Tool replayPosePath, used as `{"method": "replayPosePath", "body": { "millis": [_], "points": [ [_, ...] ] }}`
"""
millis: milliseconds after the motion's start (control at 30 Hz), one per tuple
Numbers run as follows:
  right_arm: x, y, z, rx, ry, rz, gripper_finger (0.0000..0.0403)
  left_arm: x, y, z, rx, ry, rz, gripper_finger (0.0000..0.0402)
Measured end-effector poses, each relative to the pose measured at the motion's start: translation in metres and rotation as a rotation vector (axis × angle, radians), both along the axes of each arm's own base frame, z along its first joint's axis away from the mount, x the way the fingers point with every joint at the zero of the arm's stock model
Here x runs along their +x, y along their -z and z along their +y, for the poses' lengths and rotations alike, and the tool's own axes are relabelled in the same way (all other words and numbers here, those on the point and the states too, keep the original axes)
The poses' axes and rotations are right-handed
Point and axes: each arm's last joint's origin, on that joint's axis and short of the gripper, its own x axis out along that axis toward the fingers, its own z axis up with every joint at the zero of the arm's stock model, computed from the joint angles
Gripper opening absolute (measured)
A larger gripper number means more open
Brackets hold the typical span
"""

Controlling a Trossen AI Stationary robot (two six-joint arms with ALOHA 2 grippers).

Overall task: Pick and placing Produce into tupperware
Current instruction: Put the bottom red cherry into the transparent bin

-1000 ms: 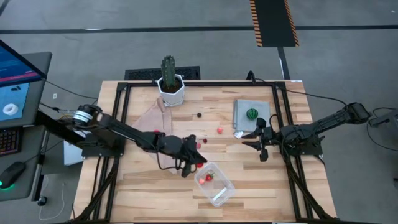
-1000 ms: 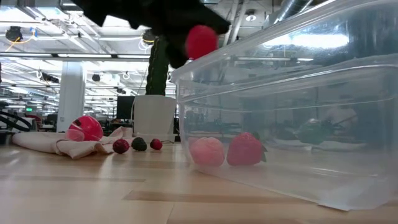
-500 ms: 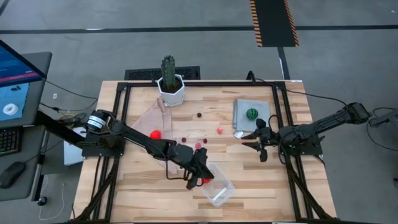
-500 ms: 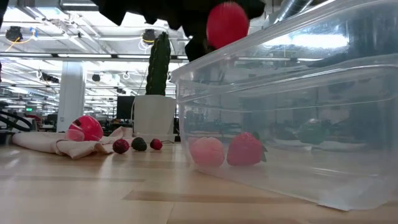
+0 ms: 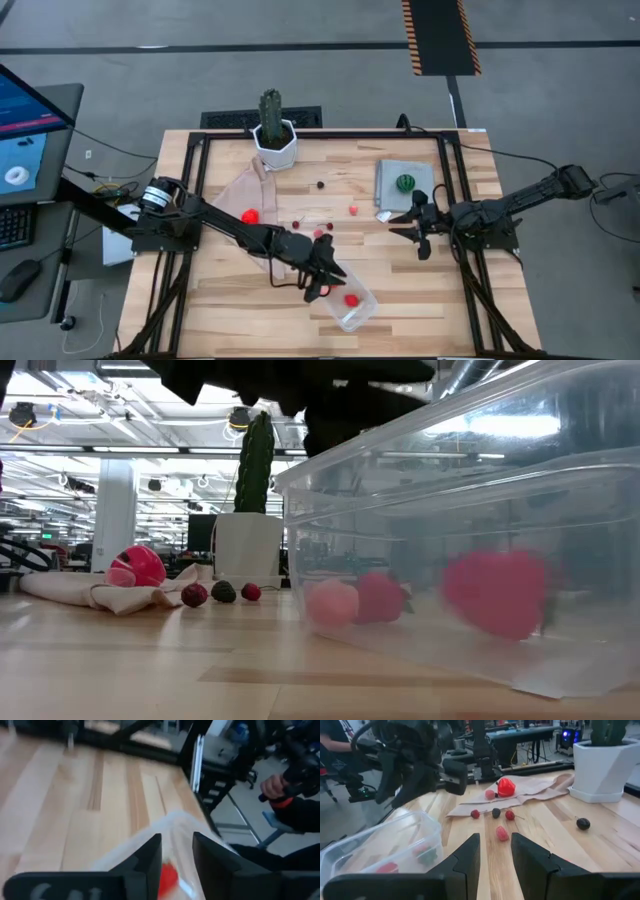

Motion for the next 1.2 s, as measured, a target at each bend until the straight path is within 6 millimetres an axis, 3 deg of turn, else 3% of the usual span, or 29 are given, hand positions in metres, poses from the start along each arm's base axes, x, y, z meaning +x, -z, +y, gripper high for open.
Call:
{"method": "replayPosePath", "body": {
  "millis": [267,433,667,867,967,1067,1200],
  "points": [
    [0.001,-0.011,0.000,-0.018,-0.186,-0.113,0.0132,-0.002,-0.009,0.005,0.048,0.046,-0.040,0.0119],
    [0.003,-0.010,-0.006,-0.015,-0.184,-0.106,0.0134,-0.014,-0.026,0.013,0.127,-0.013,0.014,0.0119],
    [0.003,-0.010,-0.010,0.014,-0.284,-0.103,0.0132,-0.052,-0.060,0.024,0.229,-0.090,0.049,0.0118],
    [0.003,-0.010,-0.010,0.013,-0.285,-0.104,0.0134,-0.106,-0.077,0.037,0.236,-0.146,-0.041,0.0118],
    [0.003,-0.010,-0.010,0.013,-0.285,-0.104,0.0134,-0.132,-0.072,0.049,0.254,-0.223,-0.052,0.0118],
    [0.003,-0.010,-0.010,0.013,-0.285,-0.104,0.0133,-0.155,-0.059,0.060,0.251,-0.321,0.045,0.0118],
    [0.003,-0.010,-0.010,0.013,-0.285,-0.104,0.0134,-0.170,-0.034,0.066,0.189,-0.421,0.166,0.0118]
  ]
}}
